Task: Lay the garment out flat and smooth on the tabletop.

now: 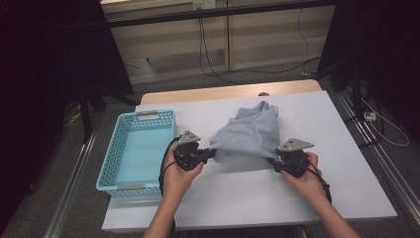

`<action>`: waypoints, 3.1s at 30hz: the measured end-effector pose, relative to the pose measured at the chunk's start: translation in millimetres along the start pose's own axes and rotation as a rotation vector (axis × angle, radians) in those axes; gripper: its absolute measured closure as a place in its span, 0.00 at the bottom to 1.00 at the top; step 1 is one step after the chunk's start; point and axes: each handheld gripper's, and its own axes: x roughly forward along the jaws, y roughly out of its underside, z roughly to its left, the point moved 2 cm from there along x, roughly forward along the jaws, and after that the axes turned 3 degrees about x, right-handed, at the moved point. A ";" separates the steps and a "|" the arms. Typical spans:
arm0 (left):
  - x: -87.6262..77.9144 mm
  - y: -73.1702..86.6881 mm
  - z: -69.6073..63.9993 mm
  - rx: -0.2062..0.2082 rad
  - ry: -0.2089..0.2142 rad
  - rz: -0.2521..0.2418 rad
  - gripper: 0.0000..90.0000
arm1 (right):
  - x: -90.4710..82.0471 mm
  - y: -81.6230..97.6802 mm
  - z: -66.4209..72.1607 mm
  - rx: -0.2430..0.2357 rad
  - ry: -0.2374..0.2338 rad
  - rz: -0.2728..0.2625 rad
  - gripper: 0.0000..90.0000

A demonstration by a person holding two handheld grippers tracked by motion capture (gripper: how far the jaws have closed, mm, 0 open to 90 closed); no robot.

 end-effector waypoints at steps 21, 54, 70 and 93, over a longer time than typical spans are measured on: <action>-0.4 8.2 -2.6 0.025 -0.031 0.013 0.96 | -46.5 -28.9 -13.6 0.035 0.015 -0.158 0.92; -5.1 10.1 8.9 0.013 -0.075 0.021 0.96 | -12.2 9.1 -18.6 0.090 -0.035 0.031 0.96; -3.7 11.5 8.7 0.001 -0.083 0.024 0.96 | -22.2 8.3 -32.8 0.152 -0.034 -0.004 0.69; -6.3 12.2 10.5 -0.006 -0.089 0.021 0.96 | -41.2 -1.2 -42.5 0.139 -0.012 -0.058 0.96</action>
